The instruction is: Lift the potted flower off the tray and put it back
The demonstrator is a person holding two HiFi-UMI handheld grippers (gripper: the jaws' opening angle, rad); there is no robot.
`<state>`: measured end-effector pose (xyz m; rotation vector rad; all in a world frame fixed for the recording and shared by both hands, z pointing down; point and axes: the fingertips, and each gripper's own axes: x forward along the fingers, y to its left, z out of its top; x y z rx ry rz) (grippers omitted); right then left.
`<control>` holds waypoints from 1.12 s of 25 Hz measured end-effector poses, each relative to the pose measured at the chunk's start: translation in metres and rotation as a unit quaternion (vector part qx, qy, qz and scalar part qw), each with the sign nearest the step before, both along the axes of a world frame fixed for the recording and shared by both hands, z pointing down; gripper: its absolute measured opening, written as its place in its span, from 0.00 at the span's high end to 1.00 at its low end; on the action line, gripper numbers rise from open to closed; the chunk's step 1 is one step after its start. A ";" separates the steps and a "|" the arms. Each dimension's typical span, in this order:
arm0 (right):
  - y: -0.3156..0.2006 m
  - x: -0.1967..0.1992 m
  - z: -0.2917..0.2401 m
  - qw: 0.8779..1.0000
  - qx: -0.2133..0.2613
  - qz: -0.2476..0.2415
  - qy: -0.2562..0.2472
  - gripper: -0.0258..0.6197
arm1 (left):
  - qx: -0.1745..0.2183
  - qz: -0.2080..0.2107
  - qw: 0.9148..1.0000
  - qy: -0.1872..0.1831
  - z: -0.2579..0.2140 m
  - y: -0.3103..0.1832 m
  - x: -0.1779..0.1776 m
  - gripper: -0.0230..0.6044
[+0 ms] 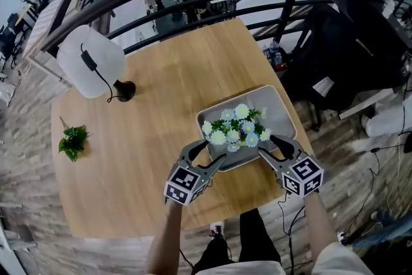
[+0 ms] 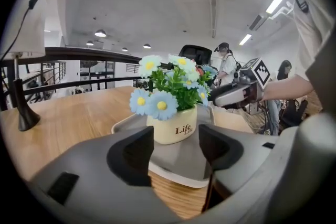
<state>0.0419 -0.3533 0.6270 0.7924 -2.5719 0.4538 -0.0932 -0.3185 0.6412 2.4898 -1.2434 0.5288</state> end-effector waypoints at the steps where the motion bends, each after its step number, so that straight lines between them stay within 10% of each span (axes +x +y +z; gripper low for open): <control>1: -0.002 -0.001 0.004 1.000 -0.002 -0.003 0.000 0.59 | 0.000 0.001 1.000 -0.002 0.002 -0.002 0.000 0.49; 28: -0.027 -0.040 0.049 0.975 0.032 -0.213 0.047 0.30 | -0.010 0.068 0.998 0.011 0.031 -0.035 0.012 0.41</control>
